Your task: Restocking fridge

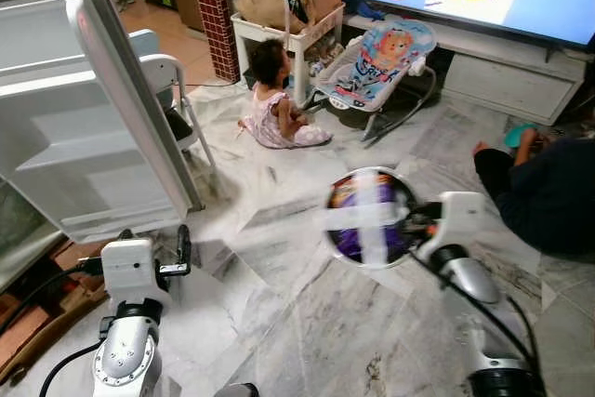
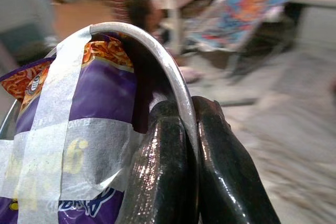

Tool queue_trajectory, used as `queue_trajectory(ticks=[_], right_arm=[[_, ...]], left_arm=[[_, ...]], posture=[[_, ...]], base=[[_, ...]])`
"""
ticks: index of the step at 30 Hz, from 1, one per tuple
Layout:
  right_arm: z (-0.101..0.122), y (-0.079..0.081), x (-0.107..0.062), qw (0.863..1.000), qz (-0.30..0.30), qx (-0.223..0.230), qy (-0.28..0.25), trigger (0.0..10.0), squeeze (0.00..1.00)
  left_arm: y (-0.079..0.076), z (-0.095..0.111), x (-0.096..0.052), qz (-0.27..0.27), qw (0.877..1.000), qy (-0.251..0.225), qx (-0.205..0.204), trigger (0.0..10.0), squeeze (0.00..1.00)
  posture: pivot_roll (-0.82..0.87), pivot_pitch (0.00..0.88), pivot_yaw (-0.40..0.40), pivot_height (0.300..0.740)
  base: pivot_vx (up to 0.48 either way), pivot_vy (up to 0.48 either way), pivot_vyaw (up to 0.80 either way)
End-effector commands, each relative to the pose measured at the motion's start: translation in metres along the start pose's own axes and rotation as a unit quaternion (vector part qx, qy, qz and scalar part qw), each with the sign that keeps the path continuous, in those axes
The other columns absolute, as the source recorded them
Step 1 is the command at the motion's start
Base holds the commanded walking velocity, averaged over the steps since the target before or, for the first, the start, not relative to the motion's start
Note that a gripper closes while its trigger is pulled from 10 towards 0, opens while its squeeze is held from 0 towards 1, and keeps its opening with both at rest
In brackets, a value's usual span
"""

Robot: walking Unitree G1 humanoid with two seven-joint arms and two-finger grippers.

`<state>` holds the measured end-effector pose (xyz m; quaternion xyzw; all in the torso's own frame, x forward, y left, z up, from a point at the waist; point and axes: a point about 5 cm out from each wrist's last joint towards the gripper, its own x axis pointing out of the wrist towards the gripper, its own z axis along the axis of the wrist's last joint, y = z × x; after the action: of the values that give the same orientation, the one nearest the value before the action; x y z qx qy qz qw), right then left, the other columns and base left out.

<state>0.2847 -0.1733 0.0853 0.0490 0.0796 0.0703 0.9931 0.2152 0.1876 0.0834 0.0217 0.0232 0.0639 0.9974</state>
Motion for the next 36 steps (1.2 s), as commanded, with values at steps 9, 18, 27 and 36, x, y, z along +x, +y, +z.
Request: queue_trajectory(ticks=[9,18,27,36], right_arm=[[0.018,0.01,0.016,0.999,0.044,-0.008,-0.021,10.0,0.0],[0.024,0.021,0.025,0.997,0.063,0.002,-0.041,10.0,0.0],[0.02,0.022,0.02,0.997,0.066,0.011,-0.041,10.0,0.0],[0.022,0.023,0.022,0.997,0.069,0.013,-0.045,10.0,0.0]], left_arm=[[-0.007,0.002,0.005,0.006,1.0,-0.007,-0.003,10.0,0.0],[-0.004,-0.003,-0.001,0.003,1.0,0.004,0.005,10.0,0.0],[-0.01,0.0,0.006,-0.003,1.0,-0.003,-0.004,10.0,0.0],[-0.01,0.001,0.006,-0.006,1.0,-0.004,-0.004,10.0,0.0]], posture=[[0.01,0.048,-0.059,0.74],[0.02,0.076,-0.021,0.74],[0.0,0.097,-0.007,0.74],[0.0,0.105,-0.002,0.74]], base=[[0.0,0.0,0.0],[0.0,0.0,0.53],[0.0,0.0,0.78],[0.0,0.0,0.78]])
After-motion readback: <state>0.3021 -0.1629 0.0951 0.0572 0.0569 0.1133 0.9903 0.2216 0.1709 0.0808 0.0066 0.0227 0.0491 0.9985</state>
